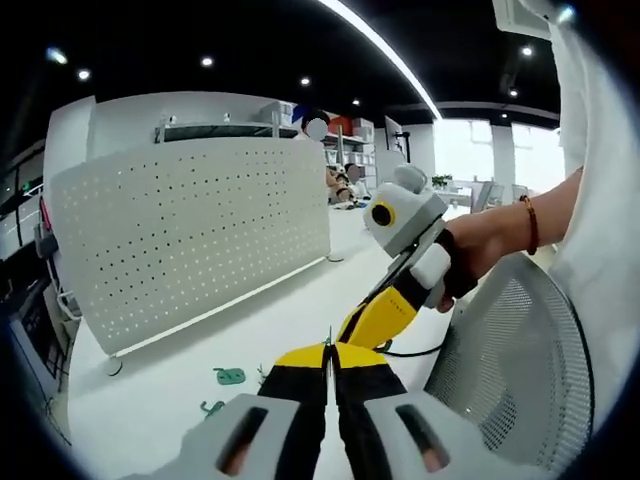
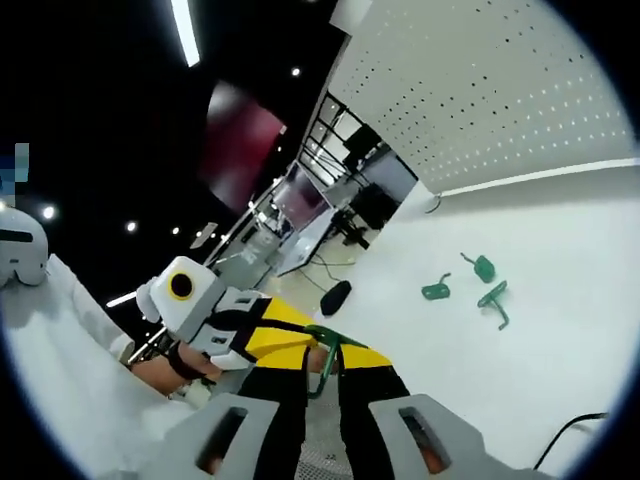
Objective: Insert the hook assembly into the mounting plate slot until the hook locks in place.
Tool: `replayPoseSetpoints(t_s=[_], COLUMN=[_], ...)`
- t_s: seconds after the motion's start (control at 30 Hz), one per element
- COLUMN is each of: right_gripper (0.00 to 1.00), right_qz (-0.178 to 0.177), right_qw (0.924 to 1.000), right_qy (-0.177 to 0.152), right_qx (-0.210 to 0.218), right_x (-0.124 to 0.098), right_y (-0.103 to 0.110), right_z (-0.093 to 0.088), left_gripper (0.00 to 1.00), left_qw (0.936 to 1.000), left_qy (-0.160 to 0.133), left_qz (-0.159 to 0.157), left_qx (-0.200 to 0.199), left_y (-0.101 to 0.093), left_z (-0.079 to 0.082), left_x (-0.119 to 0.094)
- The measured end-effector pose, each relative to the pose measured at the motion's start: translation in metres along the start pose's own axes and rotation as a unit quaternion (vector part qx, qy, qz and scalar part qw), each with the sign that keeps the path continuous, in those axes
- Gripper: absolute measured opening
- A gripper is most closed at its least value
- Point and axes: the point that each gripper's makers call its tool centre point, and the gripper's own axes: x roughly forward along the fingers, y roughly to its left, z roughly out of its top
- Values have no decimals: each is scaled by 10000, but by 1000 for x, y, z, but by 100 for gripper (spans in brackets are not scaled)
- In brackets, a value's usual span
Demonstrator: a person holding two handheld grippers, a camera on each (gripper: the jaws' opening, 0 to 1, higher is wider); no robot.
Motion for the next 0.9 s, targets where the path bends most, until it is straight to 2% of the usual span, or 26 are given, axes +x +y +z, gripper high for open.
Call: replayPoseSetpoints(t_s=[0.13, 0.3, 0.37, 0.4, 0.47, 0.67, 0.8, 0.9], right_gripper=[15, 26, 26, 25, 25, 15, 14, 11], right_qz=[-136, -209, -252, -335, -415, -567, -900, -996], right_qw=[9994, 9974, 9962, 9950, 9920, 9884, 9811, 9804], right_qy=[-27, 49, 95, 149, 214, 289, 359, 245], right_qx=[-319, -683, -829, -929, -1169, -1379, -1674, -1685], right_x=[0, 3, 4, 5, 6, 9, 7, 7], right_y=[-2, 1, 2, 0, -1, -1, -10, -11], right_z=[2, 2, 2, 1, -1, -4, -5, -2], left_gripper=[2, 2, 2, 2, 2, 2, 2, 2], left_qw=[9999, 9990, 9987, 9976, 9969, 9924, 9864, 9814], left_qy=[86, 259, 252, 318, 402, 490, 368, 317], left_qz=[86, 284, 315, 363, 402, 706, 883, 955], left_qx=[-76, -216, -312, -498, -549, -883, -1336, -1637], left_y=[3, 9, 11, 12, 13, 23, 31, 36], left_z=[-3, -10, -10, -13, -16, -21, -19, -19], left_x=[-1, -3, -3, -3, -3, -5, -7, -9])
